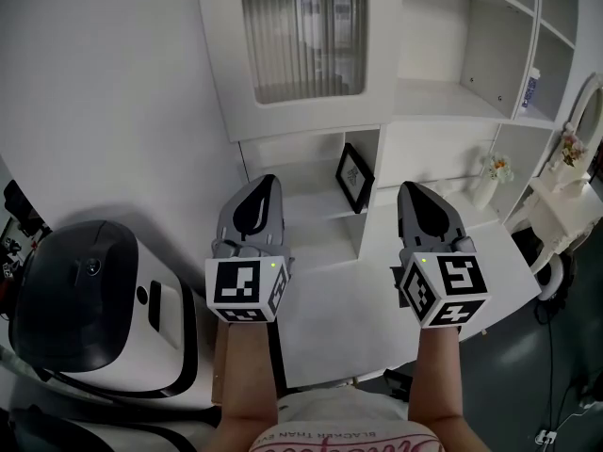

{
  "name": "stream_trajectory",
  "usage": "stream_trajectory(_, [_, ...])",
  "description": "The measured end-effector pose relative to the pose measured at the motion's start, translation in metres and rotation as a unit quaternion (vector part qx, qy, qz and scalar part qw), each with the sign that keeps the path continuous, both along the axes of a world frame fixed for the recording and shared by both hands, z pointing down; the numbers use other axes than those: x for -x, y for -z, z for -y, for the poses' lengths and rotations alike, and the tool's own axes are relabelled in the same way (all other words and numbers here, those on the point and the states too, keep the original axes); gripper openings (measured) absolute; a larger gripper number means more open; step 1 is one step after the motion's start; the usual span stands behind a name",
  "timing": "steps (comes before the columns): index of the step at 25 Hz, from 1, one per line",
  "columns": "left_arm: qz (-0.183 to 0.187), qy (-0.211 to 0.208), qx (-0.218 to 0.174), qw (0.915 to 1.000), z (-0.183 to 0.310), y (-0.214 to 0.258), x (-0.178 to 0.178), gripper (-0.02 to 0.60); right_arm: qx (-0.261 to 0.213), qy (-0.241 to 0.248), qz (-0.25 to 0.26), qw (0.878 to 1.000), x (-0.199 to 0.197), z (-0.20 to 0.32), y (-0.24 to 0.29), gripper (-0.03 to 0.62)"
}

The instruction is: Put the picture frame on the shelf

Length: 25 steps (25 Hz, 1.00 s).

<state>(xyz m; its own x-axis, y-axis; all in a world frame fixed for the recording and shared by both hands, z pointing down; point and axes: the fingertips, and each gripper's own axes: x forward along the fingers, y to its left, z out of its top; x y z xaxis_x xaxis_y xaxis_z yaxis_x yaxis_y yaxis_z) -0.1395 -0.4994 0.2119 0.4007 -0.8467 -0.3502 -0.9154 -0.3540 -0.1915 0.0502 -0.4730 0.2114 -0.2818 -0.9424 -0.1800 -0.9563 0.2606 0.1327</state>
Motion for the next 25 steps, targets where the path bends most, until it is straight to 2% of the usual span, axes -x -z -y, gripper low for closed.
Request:
stream_trajectory(7, [-0.006, -0.003, -0.011, 0.9999, -0.007, 0.009, -0.001, 0.009, -0.013, -0.004, -0.024, 1.0, 0.004, -0.008, 0.003, 0.008])
stream_trajectory(25, [0.003, -0.006, -0.026, 0.9996, -0.021, 0.019, -0.007, 0.009, -0.035, -0.004, -0.039, 0.999, 0.004, -0.025, 0.013, 0.008])
